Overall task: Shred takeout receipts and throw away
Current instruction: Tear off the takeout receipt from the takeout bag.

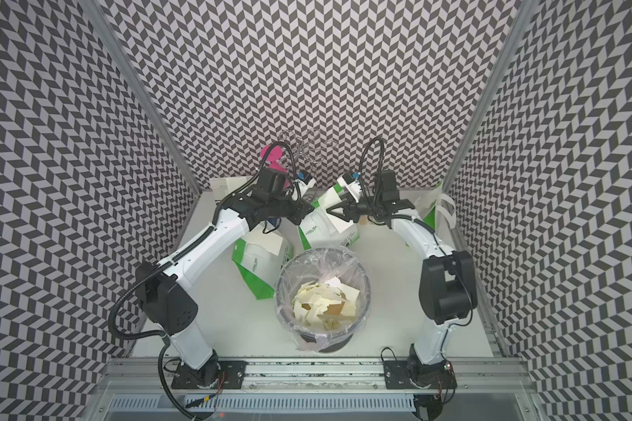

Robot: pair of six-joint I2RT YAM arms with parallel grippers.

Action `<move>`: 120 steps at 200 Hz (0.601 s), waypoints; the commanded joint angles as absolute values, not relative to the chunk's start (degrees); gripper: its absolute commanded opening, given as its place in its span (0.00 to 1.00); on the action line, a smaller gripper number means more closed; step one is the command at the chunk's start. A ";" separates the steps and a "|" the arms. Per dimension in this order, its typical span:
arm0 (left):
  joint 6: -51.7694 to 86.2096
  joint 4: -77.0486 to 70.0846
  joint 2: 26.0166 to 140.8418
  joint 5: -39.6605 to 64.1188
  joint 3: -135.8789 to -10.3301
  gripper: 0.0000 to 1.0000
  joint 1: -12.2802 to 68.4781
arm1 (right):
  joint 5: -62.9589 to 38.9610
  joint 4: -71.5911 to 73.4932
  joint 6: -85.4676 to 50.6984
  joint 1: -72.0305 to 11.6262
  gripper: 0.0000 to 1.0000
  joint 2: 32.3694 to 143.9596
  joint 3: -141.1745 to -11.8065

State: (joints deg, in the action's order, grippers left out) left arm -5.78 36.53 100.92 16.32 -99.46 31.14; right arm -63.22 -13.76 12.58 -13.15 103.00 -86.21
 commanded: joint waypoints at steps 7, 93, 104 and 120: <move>-7.14 39.33 102.04 16.08 -101.16 0.00 31.51 | -67.55 -4.20 7.67 -13.54 0.35 103.00 -87.25; -7.08 39.62 102.22 15.21 -101.25 0.00 31.55 | -65.80 -7.29 10.61 -13.54 0.00 103.28 -89.21; -7.00 39.73 102.22 14.73 -101.16 0.00 31.55 | -65.28 -6.38 11.32 -13.62 0.00 101.84 -88.38; -6.96 40.14 102.46 13.36 -101.12 0.00 31.55 | -64.11 -3.99 11.90 -13.71 0.00 99.06 -86.51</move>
